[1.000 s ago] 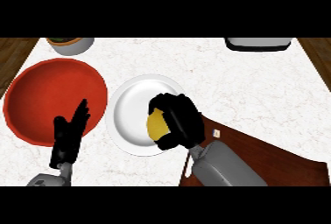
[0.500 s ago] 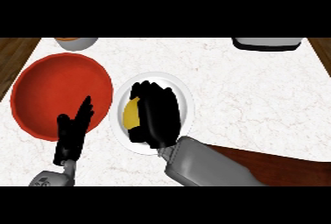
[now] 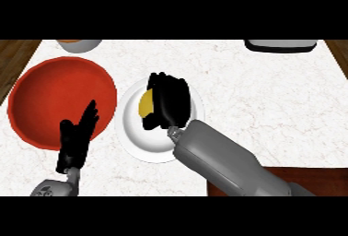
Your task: Pick the lemon from the tray and place it in the plate
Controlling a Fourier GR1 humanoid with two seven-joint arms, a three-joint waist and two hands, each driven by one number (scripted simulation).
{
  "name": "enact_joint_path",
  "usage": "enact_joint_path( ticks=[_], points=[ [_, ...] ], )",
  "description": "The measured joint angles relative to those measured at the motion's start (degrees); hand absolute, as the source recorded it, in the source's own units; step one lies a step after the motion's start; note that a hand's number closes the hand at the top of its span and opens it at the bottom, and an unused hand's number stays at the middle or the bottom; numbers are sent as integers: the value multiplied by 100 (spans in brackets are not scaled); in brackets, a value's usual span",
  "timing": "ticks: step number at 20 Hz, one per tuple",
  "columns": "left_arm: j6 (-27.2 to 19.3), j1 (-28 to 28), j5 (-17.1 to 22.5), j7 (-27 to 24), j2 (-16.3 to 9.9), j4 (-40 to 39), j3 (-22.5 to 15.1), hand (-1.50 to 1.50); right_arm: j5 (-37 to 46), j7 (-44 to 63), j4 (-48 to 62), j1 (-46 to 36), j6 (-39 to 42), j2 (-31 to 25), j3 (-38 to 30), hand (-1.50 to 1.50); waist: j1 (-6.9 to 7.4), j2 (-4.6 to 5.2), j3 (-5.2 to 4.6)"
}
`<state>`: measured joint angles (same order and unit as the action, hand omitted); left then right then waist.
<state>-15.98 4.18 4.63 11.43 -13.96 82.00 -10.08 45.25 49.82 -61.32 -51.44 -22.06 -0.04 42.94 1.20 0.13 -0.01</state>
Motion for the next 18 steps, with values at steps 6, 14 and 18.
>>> enact_joint_path(
  ticks=[6, 14, 18],
  points=[
    [113, -94, 0, -27, -31, 90, 60, 0, -981, -830, 845, 6, 343, 3, -247, 150, 40, 20, 1],
    [61, -106, -145, 8, 70, 88, 95, 0, -1761, -1847, 1568, 13, 1212, 4, -566, -150, -3, 13, 2],
    [55, -130, -166, 3, 131, 56, 116, 0, -2023, -2716, 1331, 252, 1102, -39, -854, -150, -48, 6, 4]
  ],
)
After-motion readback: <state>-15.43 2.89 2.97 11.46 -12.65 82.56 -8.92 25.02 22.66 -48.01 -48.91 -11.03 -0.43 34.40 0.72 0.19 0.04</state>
